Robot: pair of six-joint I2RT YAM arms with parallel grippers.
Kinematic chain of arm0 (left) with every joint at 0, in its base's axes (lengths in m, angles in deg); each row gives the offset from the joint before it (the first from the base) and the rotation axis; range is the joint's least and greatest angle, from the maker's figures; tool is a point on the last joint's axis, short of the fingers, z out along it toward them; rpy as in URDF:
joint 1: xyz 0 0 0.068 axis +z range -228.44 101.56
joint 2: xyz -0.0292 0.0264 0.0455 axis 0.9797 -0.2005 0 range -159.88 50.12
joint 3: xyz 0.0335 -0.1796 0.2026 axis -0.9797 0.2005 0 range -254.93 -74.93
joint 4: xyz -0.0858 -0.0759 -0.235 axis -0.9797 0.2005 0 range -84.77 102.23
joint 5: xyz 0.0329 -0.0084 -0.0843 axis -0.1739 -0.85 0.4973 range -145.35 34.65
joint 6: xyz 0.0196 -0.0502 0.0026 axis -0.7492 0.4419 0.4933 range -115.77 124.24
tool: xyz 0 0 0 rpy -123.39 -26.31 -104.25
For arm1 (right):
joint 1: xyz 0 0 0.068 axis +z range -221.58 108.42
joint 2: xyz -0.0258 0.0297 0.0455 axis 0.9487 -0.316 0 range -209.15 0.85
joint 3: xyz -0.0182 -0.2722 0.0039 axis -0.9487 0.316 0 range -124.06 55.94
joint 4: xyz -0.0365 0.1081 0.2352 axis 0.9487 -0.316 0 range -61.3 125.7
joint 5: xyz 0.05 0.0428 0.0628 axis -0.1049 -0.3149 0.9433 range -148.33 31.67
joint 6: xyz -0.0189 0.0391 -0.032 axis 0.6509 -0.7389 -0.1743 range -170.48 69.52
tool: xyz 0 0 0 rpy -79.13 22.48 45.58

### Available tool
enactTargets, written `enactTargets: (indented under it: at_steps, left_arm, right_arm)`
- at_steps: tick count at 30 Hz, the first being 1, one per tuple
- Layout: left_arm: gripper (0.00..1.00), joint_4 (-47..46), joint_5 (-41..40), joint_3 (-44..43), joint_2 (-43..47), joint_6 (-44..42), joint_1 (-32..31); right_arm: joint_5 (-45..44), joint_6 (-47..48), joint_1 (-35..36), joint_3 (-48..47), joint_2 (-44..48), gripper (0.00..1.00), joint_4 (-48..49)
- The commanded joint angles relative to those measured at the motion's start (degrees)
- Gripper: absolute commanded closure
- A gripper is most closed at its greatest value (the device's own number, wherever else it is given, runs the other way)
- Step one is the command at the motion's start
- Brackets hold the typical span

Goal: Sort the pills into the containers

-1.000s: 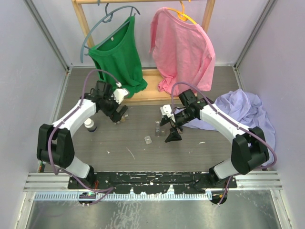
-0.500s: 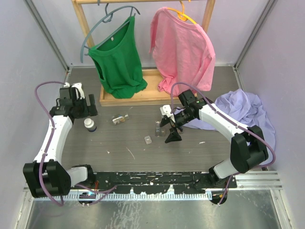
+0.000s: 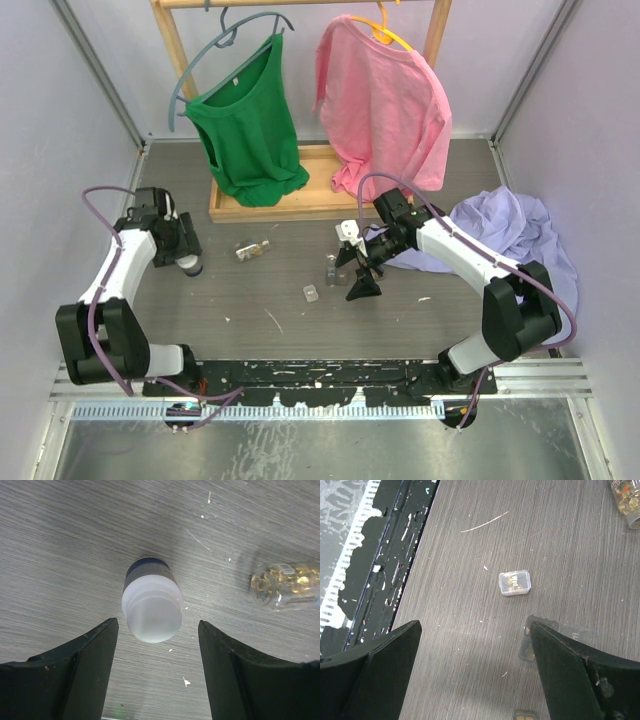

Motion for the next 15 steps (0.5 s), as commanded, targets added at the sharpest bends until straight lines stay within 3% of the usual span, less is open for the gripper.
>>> enactTargets:
  at_steps: [1, 6, 15]
  left_arm:
    - [0.34, 0.34, -0.74, -2.47, -3.03, 0.86, 0.13]
    - [0.40, 0.53, -0.88, -3.07, -4.33, 0.94, 0.15]
    - [0.40, 1.78, -2.32, -3.99, -2.98, 0.88, 0.14]
  right_arm:
    - [2.04, 1.13, -0.26, -2.14, 0.09, 0.04, -0.13]
    - [2.20, 1.17, -0.31, -2.14, 0.11, 0.04, -0.22]
    - [2.57, 1.25, -0.24, -2.12, -0.13, 0.04, -0.30]
